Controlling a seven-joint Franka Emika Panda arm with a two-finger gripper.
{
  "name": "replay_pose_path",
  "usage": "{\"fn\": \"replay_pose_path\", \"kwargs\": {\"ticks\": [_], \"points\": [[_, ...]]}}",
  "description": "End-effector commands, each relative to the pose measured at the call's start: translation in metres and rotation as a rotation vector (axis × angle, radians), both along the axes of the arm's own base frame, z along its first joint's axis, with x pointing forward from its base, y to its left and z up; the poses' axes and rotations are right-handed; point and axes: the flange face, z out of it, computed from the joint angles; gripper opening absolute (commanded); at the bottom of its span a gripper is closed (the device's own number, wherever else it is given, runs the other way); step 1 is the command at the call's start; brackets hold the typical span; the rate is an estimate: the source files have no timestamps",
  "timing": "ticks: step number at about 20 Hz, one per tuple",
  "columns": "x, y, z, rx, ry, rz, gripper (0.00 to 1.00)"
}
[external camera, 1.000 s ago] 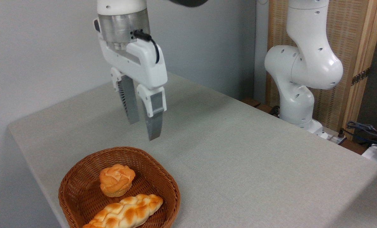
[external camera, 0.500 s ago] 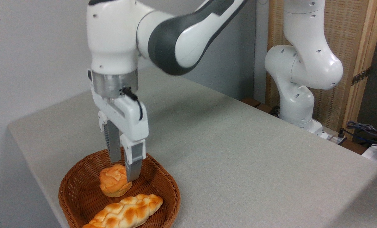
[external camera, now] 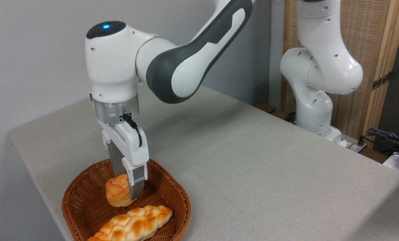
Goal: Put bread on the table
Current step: 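Close the gripper on the round bun, then lift the bun out of the basket and carry it onto the table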
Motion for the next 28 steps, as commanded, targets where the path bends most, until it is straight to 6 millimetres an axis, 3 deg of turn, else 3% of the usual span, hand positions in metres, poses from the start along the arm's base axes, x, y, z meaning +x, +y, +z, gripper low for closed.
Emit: {"fn": "replay_pose_path", "kwargs": {"ticks": [1, 3, 4, 16, 21, 24, 28], "points": [[0.0, -0.003, -0.008, 0.014, -0.012, -0.067, 0.37], [0.0, -0.003, -0.008, 0.014, -0.013, -0.075, 0.16], [0.001, -0.003, -0.009, 0.014, -0.011, -0.077, 0.14], [0.001, -0.003, -0.004, 0.004, -0.015, -0.072, 0.11], [-0.006, 0.01, 0.035, -0.064, 0.015, -0.018, 0.11], [-0.004, 0.029, 0.057, -0.092, -0.005, 0.025, 0.11], [-0.027, 0.059, 0.103, -0.093, -0.021, 0.043, 0.15]]}}
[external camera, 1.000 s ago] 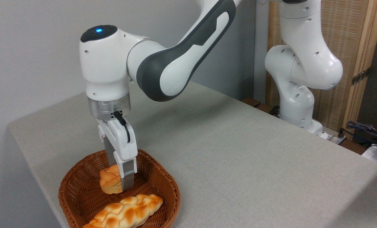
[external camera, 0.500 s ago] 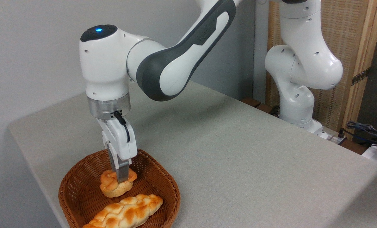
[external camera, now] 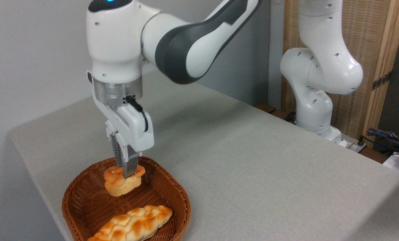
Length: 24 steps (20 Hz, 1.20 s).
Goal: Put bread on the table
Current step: 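Lift the bun out of the basket and carry it onto the table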
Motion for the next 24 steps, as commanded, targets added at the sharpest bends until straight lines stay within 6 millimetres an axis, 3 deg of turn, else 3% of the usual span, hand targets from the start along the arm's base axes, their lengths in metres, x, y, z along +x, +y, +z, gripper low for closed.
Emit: {"fn": "replay_pose_path", "kwargs": {"ticks": [1, 4, 7, 10, 12, 14, 16, 24], "points": [[-0.034, 0.031, 0.047, -0.014, 0.015, -0.011, 0.15], [-0.092, 0.031, 0.045, -0.013, 0.203, -0.158, 0.15], [-0.108, 0.015, 0.027, 0.021, 0.272, -0.223, 0.2], [-0.118, -0.014, -0.015, 0.137, 0.338, -0.307, 0.39], [-0.122, -0.03, -0.041, 0.148, 0.341, -0.321, 0.63], [-0.12, -0.05, -0.066, 0.161, 0.343, -0.262, 0.74], [-0.116, -0.056, -0.068, 0.168, 0.322, -0.223, 1.0], [-0.115, -0.05, -0.054, 0.178, 0.305, -0.213, 1.0]]}}
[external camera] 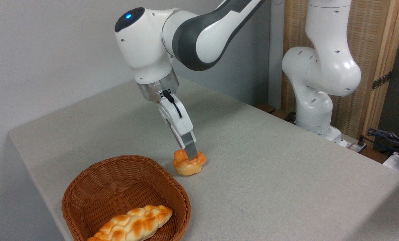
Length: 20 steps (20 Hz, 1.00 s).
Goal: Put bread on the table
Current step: 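Open the gripper to release the bun and raise the gripper away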
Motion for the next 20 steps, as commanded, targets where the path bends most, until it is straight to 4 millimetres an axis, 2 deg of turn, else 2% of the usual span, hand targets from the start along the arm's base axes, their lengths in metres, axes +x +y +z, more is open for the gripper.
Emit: {"fn": "replay_pose_path", "kwargs": {"ticks": [1, 3, 7, 12, 14, 16, 20], "points": [[-0.001, 0.002, 0.012, 0.014, -0.019, 0.013, 1.0], [0.002, 0.002, 0.027, 0.015, -0.014, 0.007, 1.0], [0.018, 0.009, 0.091, -0.006, -0.097, 0.033, 1.0], [0.037, 0.043, 0.166, -0.029, -0.244, 0.13, 1.0], [0.04, 0.045, 0.172, -0.028, -0.245, 0.199, 1.0], [0.046, 0.039, 0.169, -0.02, -0.239, 0.291, 1.0], [0.058, 0.045, 0.174, -0.011, -0.166, 0.241, 1.0]]}}
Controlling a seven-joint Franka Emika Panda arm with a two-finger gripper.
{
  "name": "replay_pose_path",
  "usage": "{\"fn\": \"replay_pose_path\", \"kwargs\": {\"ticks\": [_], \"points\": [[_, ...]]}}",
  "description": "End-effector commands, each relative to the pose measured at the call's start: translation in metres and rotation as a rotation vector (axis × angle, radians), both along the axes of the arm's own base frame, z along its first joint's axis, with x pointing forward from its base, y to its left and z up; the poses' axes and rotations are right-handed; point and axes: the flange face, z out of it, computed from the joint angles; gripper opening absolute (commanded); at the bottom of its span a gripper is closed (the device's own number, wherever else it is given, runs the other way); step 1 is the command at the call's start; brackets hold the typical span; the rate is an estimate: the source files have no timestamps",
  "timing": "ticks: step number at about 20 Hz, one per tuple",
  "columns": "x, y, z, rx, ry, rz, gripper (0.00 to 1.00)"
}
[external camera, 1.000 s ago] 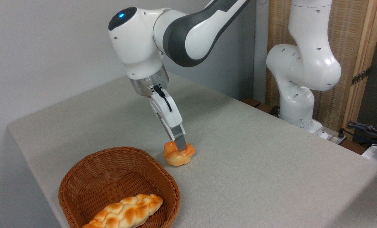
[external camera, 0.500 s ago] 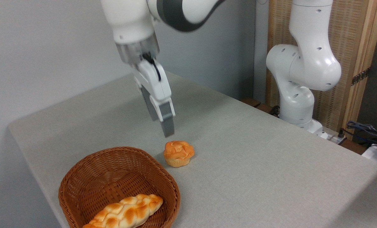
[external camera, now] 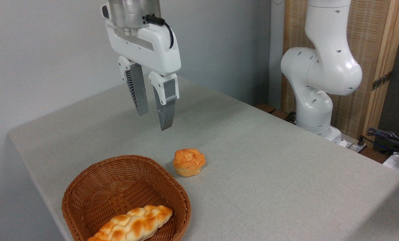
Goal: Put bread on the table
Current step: 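Open the gripper to release the bun and raise the gripper away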
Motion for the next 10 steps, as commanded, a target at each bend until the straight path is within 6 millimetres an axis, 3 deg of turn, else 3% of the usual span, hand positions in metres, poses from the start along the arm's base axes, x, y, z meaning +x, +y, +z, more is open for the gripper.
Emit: {"fn": "replay_pose_path", "kwargs": {"ticks": [1, 10], "points": [[0.0154, 0.0035, 0.008, 0.0, 0.058, -0.046, 1.0], [0.0149, 0.0047, 0.0088, 0.003, 0.058, -0.04, 1.0]]}}
